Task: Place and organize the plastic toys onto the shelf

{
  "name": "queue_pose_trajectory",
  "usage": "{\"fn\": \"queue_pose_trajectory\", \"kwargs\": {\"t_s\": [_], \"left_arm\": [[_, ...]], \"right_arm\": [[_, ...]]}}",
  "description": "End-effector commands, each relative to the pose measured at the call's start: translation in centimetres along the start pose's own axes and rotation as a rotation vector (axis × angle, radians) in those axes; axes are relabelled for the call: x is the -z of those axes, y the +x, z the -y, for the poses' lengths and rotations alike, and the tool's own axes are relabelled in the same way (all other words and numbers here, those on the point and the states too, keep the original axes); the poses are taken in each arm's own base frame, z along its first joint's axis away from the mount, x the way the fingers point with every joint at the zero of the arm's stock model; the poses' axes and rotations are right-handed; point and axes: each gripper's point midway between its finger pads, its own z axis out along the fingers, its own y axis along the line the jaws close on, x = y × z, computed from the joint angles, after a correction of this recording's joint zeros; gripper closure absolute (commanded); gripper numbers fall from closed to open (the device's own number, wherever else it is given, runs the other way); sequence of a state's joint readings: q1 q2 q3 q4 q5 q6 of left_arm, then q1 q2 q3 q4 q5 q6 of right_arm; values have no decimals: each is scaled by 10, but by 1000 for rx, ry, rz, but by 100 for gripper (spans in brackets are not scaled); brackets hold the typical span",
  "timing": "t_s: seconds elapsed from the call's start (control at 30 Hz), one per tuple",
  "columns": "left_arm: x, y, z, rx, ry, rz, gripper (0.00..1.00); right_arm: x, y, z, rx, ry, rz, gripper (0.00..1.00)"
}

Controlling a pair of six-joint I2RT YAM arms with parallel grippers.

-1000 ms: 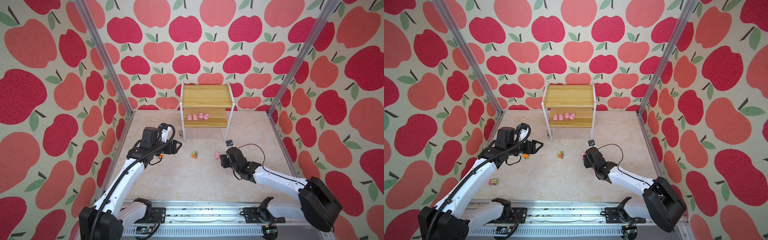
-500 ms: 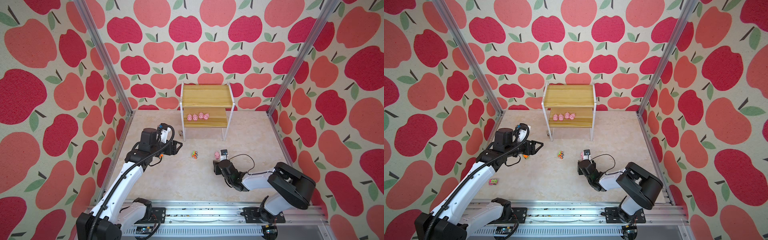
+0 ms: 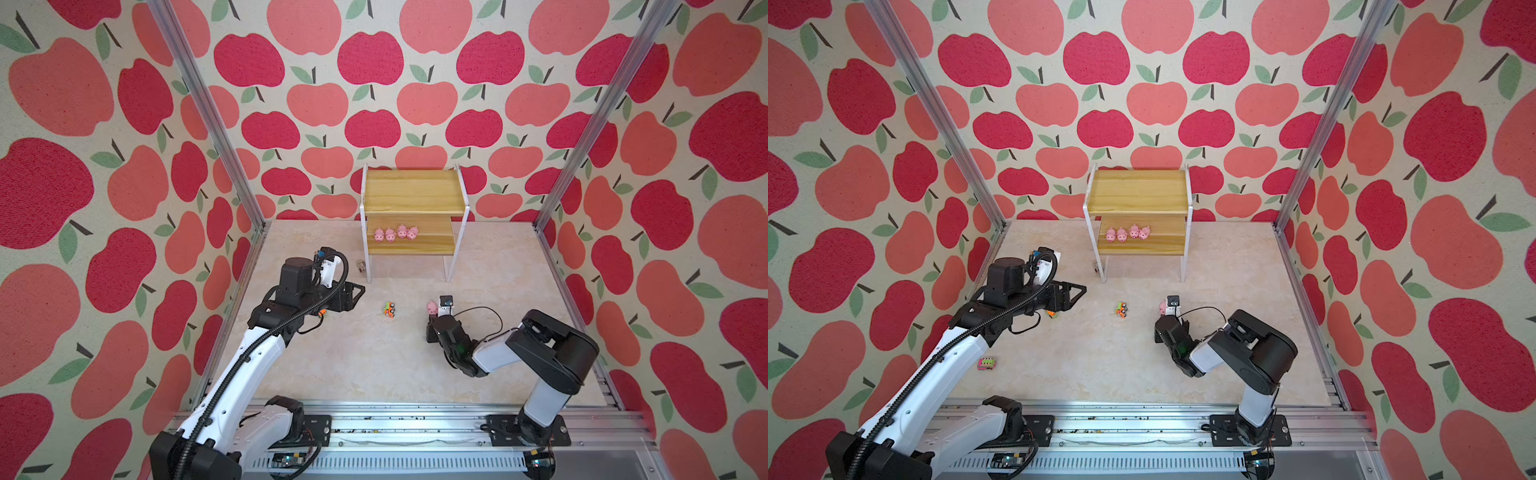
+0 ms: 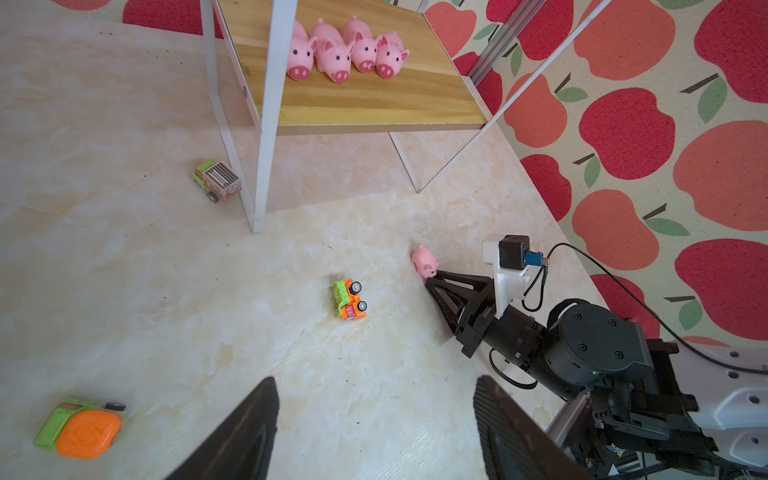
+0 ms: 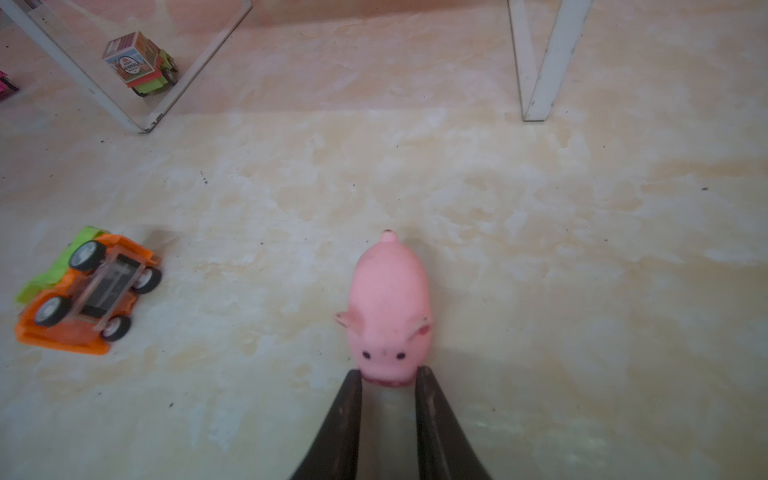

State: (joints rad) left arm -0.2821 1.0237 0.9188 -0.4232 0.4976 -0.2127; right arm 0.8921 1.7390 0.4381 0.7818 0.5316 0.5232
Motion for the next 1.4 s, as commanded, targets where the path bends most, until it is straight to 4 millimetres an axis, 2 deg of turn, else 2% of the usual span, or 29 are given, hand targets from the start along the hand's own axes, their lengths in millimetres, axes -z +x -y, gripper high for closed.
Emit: {"fn": "queue_pose_trajectory", "kwargs": {"t_s": [0.0,0.27,0.33,0.4,0.53,0.6,0.73,1.0,1.37], "left_arm": [[-3,2,1,-25,10,-3,23],[-2,1,2,-27,12,0,23],[-3,1,2,-25,16,-2,23],[-2,0,4,-26,23,2,23],[-3,1,4,-20,29,-2,23],[-3,1,4,-18,30,-2,23],[-1,0,6,-23,31,5,23],[2,-1,10,-33,37,16,23],[6,-1,13,-48,37,25,23]], "right_arm": [[13,-14,2,39,-24,20,88],[58,-50,-8,111,-210,-20,92],[62,-51,-5,117,-192,-53,88],[63,-48,-4,102,-190,-68,80],[53,-39,-8,-41,-147,-68,64],[47,-36,-18,-52,-92,-62,53],[33,-30,-26,-92,3,-64,43],[12,-8,-13,-214,176,-84,41],[-21,-3,-11,-246,220,-97,43]]}}
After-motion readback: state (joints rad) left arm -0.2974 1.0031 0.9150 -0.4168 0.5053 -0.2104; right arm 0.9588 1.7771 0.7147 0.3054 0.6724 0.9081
